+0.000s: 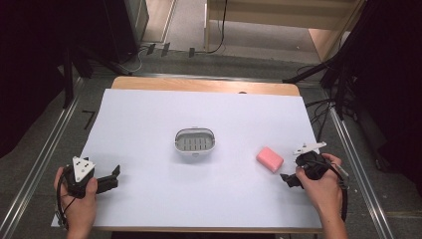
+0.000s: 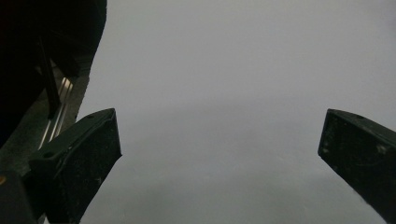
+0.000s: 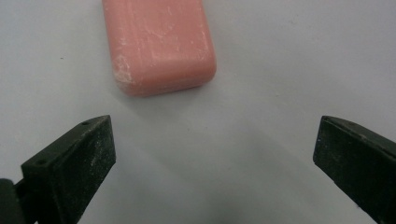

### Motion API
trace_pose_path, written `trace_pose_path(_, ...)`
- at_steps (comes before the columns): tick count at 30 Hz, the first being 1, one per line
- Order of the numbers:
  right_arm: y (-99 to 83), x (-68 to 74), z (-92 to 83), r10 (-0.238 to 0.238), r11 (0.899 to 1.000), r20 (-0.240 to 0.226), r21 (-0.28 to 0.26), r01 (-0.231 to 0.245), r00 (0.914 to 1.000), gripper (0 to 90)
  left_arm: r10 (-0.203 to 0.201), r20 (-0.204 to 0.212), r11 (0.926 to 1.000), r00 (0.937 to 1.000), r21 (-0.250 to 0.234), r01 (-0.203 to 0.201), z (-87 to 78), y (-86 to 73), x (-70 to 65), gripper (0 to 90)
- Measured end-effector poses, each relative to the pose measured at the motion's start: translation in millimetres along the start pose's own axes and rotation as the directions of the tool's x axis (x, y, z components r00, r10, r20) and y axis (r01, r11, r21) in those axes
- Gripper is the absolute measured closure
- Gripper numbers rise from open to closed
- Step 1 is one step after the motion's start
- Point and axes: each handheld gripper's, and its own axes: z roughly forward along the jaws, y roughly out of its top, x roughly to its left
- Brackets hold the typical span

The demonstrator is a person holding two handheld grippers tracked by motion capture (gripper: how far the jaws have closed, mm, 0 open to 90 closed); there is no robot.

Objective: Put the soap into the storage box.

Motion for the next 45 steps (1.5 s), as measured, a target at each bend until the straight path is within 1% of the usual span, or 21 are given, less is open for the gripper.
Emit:
trace_pose_path(4, 5.6, 1.4, 1.1, -0.009, 1.000, 0.003, 0.015, 0.009, 1.0000, 0.0, 0.001, -0.001, 1.0000, 1.0000, 0.001, -0.001, -0.1, 0.0, -0.1, 0.0)
trace_pose_path(5, 7.0, 1.2, 1.6, -0.020, 1.000, 0.005, 0.020, 0.020, 0.9998, 0.0, 0.001, 0.000, 1.0000, 1.0000, 0.002, -0.001, -0.1, 0.1, 0.0, 0.0)
trace_pose_path(7, 8.5, 1.7, 2.3, -0.023, 0.999, -0.001, 0.022, 0.023, 0.9997, 0.0, 0.001, 0.000, 1.0000, 1.0000, 0.002, -0.001, -0.1, 0.1, 0.0, 0.0)
trace_pose_path(8, 11.7, 2.9, 3.2, -0.034, 0.999, -0.003, 0.035, 0.034, 0.9994, 0.0, 0.002, 0.000, 1.0000, 1.0000, 0.002, -0.002, 0.0, 0.1, 0.0, 0.0)
trace_pose_path(14, 22.0, 5.4, 6.8, -0.064, 0.997, -0.009, 0.051, 0.064, 0.9979, 0.0, 0.003, 0.000, 1.0000, 1.0000, 0.001, -0.003, 0.0, 0.1, 0.1, 0.0)
trace_pose_path(19, 27.9, 6.6, 8.7, -0.065, 0.996, -0.009, 0.065, 0.066, 0.9978, 0.0, 0.001, 0.000, 1.0000, 1.0000, 0.001, -0.001, 0.1, 0.1, 0.1, 0.0)
trace_pose_path(20, 30.7, 6.7, 9.7, -0.077, 0.995, -0.010, 0.068, 0.077, 0.9970, 0.0, 0.003, 0.002, 1.0000, 1.0000, 0.001, -0.003, 0.0, 0.1, 0.1, 0.0)
trace_pose_path(23, 34.6, 8.1, 11.2, -0.079, 0.994, -0.015, 0.077, 0.080, 0.9967, 0.0, 0.003, 0.001, 1.0000, 1.0000, 0.001, -0.003, 0.0, 0.1, 0.0, 0.0)
trace_pose_path(24, 35.9, 7.8, 12.1, -0.088, 0.993, -0.019, 0.076, 0.090, 0.9959, 0.0, 0.003, 0.001, 1.0000, 1.0000, 0.001, -0.003, 0.0, 0.1, 0.0, 0.0)
trace_pose_path(26, 38.6, 9.1, 13.0, -0.085, 0.992, -0.019, 0.087, 0.087, 0.9962, 0.0, 0.003, 0.001, 1.0000, 1.0000, 0.001, -0.003, 0.0, 0.1, 0.0, 0.0)
trace_pose_path(30, 44.0, 10.1, 15.2, -0.100, 0.990, -0.027, 0.094, 0.102, 0.9946, 0.0, 0.003, 0.002, 1.0000, 1.0000, 0.001, -0.003, 0.0, 0.1, 0.1, 0.0)
trace_pose_path(32, 45.3, 11.2, 15.8, -0.094, 0.991, -0.027, 0.098, 0.096, 0.9952, 0.0, 0.002, 0.002, 1.0000, 1.0000, 0.001, -0.002, 0.1, 0.1, 0.1, 0.0)
trace_pose_path(34, 49.3, 12.0, 17.7, -0.105, 0.989, -0.033, 0.104, 0.108, 0.9939, 0.0, 0.001, 0.003, 1.0000, 1.0000, -0.002, -0.001, 0.3, 0.0, 0.1, 0.0)
trace_pose_path(45, 65.9, 16.6, 23.5, -0.123, 0.984, -0.044, 0.123, 0.128, 0.9914, 0.0, 0.002, 0.004, 1.0000, 1.0000, -0.002, -0.002, 0.3, 0.0, 0.2, 0.0)
